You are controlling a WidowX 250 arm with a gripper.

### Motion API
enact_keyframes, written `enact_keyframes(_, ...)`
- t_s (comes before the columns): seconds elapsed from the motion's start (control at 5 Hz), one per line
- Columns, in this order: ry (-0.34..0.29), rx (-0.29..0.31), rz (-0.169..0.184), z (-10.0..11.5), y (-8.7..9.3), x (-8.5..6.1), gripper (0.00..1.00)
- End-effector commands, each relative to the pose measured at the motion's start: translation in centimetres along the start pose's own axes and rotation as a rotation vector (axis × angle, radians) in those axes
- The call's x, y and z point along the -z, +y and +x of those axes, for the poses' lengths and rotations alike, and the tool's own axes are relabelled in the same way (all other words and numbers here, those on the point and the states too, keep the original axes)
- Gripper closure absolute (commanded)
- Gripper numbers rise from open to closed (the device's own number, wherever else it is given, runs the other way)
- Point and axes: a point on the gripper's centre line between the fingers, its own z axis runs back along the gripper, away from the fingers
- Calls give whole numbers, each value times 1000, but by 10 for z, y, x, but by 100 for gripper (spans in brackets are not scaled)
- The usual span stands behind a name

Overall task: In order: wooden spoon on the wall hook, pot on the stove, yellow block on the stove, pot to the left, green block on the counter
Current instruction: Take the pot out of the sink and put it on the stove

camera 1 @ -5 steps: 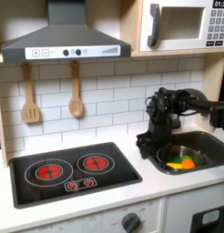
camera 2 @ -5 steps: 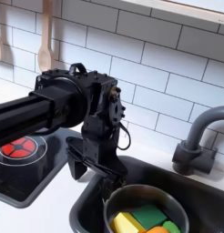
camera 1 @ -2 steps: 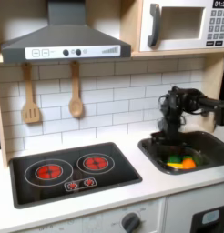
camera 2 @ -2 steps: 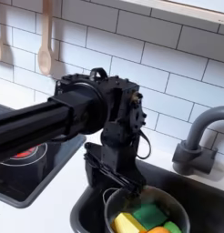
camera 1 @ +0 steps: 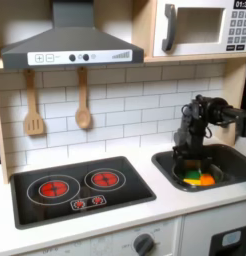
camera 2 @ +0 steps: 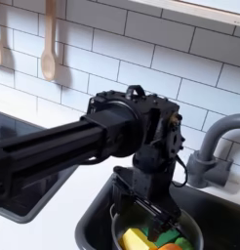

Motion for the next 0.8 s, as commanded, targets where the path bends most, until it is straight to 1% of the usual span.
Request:
enact_keyframes(0.0, 6, -84, 2, -10, 26, 1, 0)
enact_keyframes(0.2, -22, -83, -6, -8, 26, -9, 0)
enact_keyframes(0.4, 32, -84, -16, -10, 26, 4, 0)
enact_keyframes(0.6, 74, -108, -27, -24, 37, 8, 0)
